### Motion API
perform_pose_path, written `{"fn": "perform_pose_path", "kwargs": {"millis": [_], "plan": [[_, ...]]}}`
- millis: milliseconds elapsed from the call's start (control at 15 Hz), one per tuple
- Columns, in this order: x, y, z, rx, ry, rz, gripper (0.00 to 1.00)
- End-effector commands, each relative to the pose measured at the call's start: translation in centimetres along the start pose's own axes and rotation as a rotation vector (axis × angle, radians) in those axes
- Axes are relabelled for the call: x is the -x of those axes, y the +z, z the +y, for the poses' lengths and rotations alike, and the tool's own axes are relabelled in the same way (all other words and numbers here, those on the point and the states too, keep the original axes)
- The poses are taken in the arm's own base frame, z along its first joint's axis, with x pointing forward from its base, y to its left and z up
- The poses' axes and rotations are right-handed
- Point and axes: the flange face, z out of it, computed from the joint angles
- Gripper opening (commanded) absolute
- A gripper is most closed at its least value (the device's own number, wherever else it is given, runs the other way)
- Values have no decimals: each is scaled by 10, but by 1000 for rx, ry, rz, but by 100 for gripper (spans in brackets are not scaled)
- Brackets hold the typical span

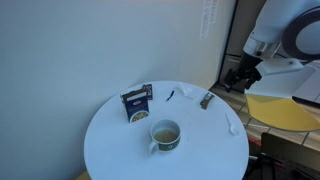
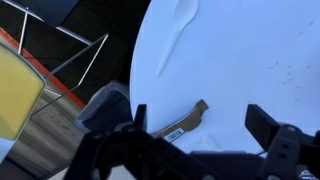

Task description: Move the spoon forward

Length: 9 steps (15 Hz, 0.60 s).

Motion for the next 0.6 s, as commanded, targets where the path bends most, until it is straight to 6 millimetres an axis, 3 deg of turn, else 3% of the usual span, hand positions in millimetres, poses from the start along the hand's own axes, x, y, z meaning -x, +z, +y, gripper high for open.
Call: {"fn": "perform_pose_path", "kwargs": {"millis": [0, 533], "plan": [[-7, -21, -7, 27, -101, -68, 100], [-4, -15, -10, 35, -126, -78, 100]]}}
